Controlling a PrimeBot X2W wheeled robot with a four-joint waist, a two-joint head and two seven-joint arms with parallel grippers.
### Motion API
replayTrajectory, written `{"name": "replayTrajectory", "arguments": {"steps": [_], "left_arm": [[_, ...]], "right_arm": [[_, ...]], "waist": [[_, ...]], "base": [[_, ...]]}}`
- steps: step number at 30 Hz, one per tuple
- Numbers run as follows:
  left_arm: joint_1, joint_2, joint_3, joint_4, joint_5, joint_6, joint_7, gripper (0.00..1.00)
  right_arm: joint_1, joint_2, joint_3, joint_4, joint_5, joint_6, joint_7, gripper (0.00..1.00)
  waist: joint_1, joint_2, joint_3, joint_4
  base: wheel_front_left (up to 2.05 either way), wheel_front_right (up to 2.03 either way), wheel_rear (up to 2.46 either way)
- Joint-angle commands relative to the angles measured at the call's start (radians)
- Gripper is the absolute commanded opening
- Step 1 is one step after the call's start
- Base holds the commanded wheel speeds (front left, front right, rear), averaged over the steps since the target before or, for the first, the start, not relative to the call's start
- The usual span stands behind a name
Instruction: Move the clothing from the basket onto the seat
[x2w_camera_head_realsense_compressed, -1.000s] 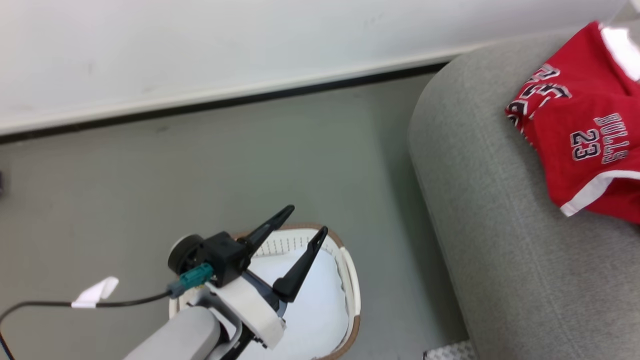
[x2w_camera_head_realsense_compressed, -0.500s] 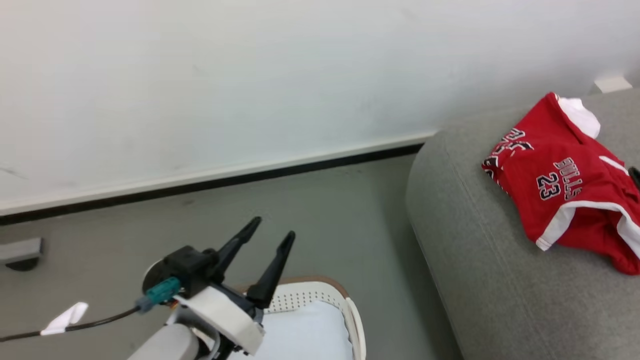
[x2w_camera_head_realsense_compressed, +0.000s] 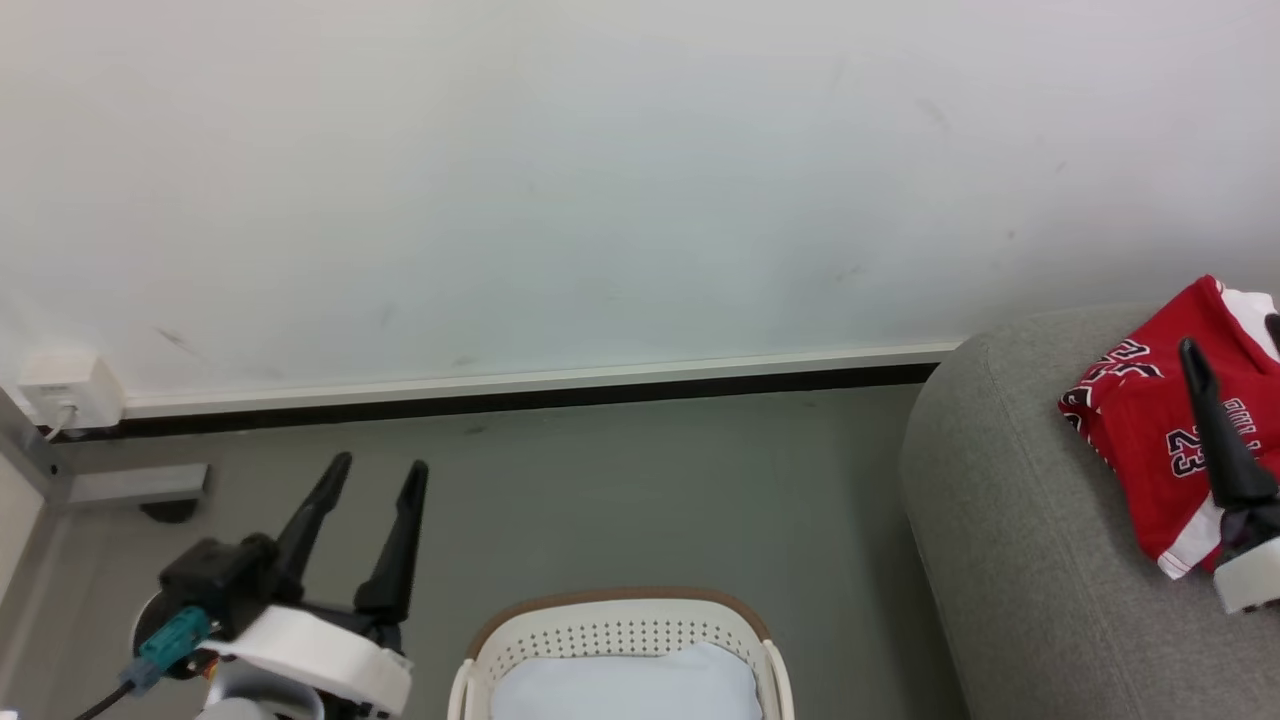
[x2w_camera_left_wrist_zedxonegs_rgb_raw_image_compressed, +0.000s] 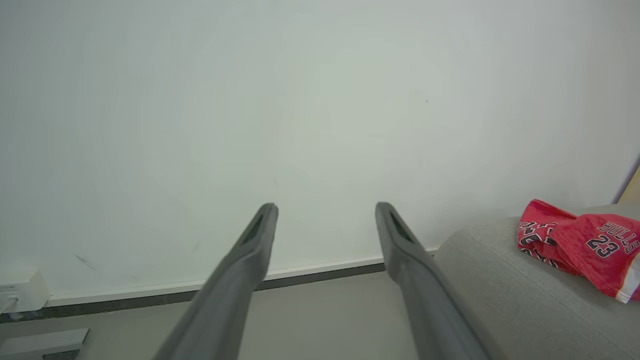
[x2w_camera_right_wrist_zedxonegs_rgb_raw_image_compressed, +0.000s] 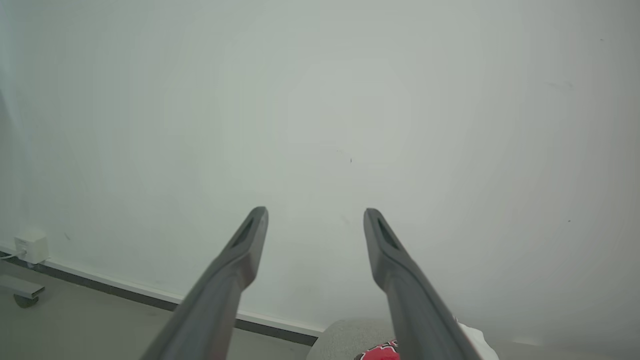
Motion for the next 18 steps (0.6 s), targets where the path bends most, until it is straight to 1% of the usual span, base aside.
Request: {"name": "replayTrajectory", "arguments": {"steps": [1,5,9,13,16,18], "left_arm": [[0.030,-0.008,0.034,-0.009,0.012,-0.003,0.000,1.00],[0.099,-0.051,0.123,-0.023,0.040,-0.015,0.000,1.00],[0.155,-0.121,0.228,-0.053,0.064,-0.042,0.000,1.00],[0.206,-0.179,0.313,-0.039,0.113,-0.088,0.000,1.00],[0.230,-0.215,0.358,-0.006,0.166,-0.122,0.000,1.00],[0.239,-0.239,0.377,0.022,0.204,-0.143,0.000,1.00]], "right_arm": [[0.055,0.048,-0.040,-0.014,-0.044,-0.002,-0.018,1.00],[0.175,0.203,-0.124,-0.065,-0.158,-0.002,-0.047,1.00],[0.278,0.330,-0.157,-0.089,-0.233,-0.002,-0.063,1.00],[0.327,0.405,-0.163,-0.067,-0.291,-0.002,-0.071,1.00],[0.352,0.447,-0.179,-0.050,-0.320,-0.002,-0.077,1.00],[0.355,0.458,-0.176,-0.051,-0.335,-0.002,-0.078,1.00]], "waist": [[0.0001,0.0000,-0.010,0.020],[0.0001,0.0000,-0.012,0.035],[0.0001,0.0000,-0.007,0.040],[0.0001,0.0000,-0.002,0.031],[0.0001,0.0000,0.001,0.029],[0.0001,0.0000,0.004,0.025]], "base": [[0.00,0.00,0.00],[0.00,0.00,0.00],[0.00,0.00,0.00],[0.00,0.00,0.00],[0.00,0.00,0.00],[0.00,0.00,0.00]]}}
